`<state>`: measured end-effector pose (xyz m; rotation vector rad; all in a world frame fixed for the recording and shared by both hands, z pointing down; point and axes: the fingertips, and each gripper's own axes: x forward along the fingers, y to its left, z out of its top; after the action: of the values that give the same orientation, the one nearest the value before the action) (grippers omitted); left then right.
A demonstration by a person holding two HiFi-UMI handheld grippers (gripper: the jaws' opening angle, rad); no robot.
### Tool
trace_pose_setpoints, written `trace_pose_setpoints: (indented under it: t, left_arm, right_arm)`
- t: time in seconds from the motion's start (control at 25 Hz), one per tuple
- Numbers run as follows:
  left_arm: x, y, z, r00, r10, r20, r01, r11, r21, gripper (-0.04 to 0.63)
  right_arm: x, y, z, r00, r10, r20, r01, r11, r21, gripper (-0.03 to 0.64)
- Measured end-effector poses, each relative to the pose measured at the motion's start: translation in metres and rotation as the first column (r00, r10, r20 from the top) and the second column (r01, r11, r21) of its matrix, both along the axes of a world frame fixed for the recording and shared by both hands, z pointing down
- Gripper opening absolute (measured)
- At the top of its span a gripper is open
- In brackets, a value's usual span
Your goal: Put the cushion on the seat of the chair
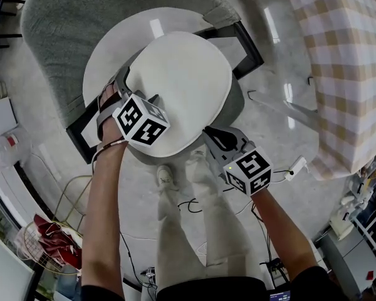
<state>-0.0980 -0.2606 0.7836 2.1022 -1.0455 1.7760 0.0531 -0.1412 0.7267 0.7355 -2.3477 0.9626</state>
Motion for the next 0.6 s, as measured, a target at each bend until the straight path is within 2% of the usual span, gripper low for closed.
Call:
trace_pose_setpoints:
  t: [0.6]
  left_arm:
    - [0.003, 0.01, 0.011, 0.999, -0.011, -0.031, 0.01, 0.999, -0.053, 0.469]
  right_arm:
    - [-0.001, -0.011, 0.007, 1.0, 0.007, -0.006, -0.007, 1.0, 0.001, 0.021]
